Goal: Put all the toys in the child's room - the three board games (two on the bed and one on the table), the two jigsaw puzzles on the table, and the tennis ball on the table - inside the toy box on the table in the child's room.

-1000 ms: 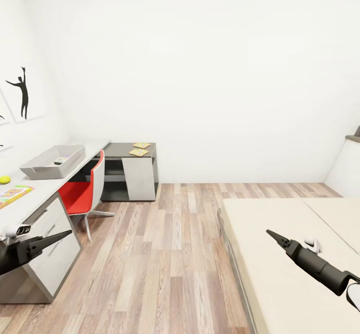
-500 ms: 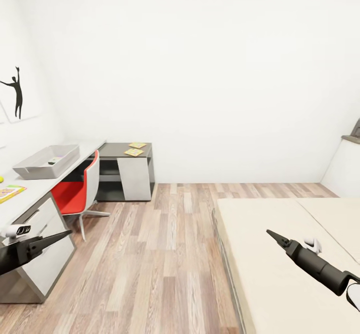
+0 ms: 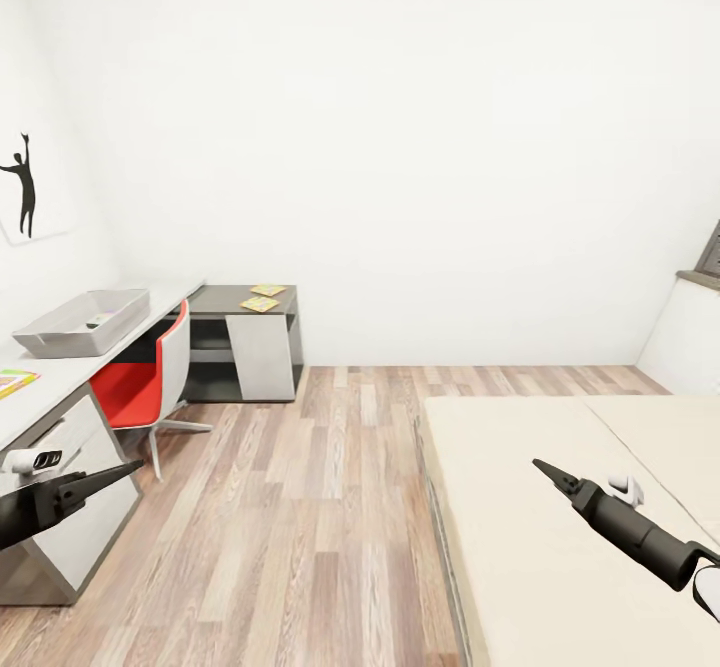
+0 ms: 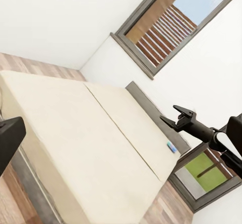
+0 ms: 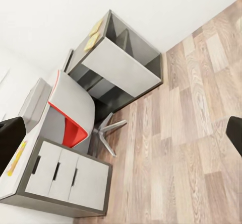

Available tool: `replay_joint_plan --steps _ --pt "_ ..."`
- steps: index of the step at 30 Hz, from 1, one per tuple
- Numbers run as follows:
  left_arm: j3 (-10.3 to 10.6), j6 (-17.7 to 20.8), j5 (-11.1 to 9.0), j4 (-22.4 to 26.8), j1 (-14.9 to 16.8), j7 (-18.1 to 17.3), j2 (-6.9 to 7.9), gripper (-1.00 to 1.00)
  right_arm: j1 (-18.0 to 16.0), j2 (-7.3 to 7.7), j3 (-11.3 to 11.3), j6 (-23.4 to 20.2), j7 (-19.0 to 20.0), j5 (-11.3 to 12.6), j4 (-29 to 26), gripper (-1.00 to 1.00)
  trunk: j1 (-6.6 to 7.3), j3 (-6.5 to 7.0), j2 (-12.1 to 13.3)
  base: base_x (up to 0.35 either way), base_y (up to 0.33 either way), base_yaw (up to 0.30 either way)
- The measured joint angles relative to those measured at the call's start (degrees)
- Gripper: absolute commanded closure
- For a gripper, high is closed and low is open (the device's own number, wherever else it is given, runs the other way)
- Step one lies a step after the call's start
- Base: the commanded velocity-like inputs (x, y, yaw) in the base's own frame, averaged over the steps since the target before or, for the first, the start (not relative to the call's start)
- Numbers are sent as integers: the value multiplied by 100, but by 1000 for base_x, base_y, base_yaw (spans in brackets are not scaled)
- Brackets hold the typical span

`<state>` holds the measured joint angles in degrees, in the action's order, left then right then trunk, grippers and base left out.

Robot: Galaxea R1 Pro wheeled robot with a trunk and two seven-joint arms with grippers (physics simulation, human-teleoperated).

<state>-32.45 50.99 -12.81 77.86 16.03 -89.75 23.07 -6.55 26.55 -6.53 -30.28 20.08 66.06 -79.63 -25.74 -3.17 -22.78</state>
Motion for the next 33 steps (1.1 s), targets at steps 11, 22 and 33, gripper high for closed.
replay_joint_plan --steps 11,22,33 --pt "1 0 0 0 0 0 -4 -100 -2 -76 1 -3 0 0 0 -100 0 0 0 0 -164 0" --pt "2 0 -1 0 0 0 -4 -100 -3 -96 2 -2 0 0 0 -100 0 0 0 0 -164 0" --pt "3 0 -2 0 0 0 -4 -100 -4 -96 2 -1 0 0 0 -100 0 0 0 0 -164 0"
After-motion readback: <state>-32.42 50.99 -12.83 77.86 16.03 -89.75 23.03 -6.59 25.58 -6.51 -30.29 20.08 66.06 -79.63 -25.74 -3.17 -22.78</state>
